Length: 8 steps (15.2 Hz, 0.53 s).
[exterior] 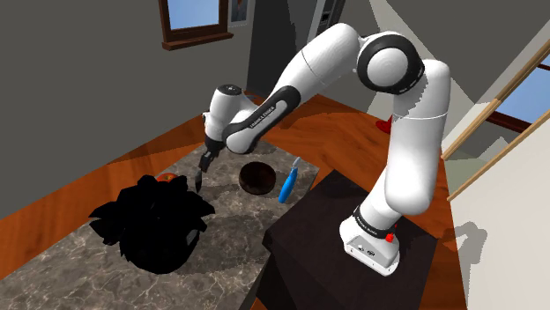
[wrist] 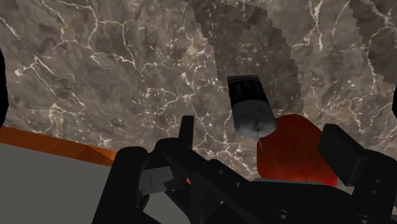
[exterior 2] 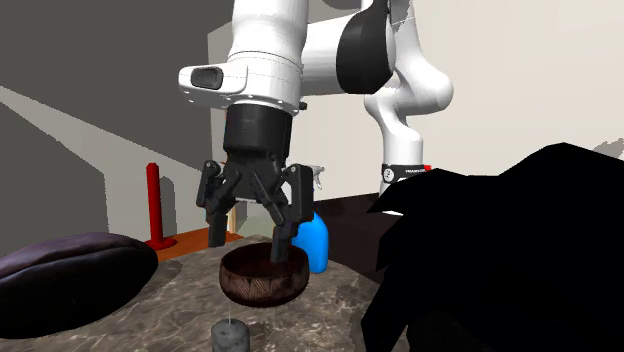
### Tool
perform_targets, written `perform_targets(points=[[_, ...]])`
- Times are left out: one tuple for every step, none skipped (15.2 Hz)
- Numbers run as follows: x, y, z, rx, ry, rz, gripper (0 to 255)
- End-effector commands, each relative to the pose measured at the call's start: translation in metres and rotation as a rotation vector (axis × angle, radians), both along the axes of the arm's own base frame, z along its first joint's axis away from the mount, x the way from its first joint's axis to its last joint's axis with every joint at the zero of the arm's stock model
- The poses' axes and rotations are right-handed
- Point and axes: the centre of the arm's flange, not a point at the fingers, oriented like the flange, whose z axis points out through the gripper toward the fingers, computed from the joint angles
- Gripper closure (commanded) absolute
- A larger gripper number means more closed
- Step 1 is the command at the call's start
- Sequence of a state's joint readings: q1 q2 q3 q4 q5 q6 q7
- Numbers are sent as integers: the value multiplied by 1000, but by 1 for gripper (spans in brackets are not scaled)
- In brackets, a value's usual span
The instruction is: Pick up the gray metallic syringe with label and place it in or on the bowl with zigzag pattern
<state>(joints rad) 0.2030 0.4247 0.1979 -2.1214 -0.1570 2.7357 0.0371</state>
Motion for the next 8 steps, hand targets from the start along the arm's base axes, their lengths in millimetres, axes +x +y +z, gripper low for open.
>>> perform_targets(points=[[11, 15, -22, -1, -4, 21, 0], [16, 22, -32, -1, -5, 30, 0], [21, 29, -42, -2, -7, 40, 0], [23, 30, -44, -2, -7, 43, 0], [24, 31, -49, -2, -7, 43, 0], [25, 31, -55, -2, -7, 43, 0], [26, 32, -60, -2, -7, 43, 0], [27, 32, -65, -2, -7, 43, 0]])
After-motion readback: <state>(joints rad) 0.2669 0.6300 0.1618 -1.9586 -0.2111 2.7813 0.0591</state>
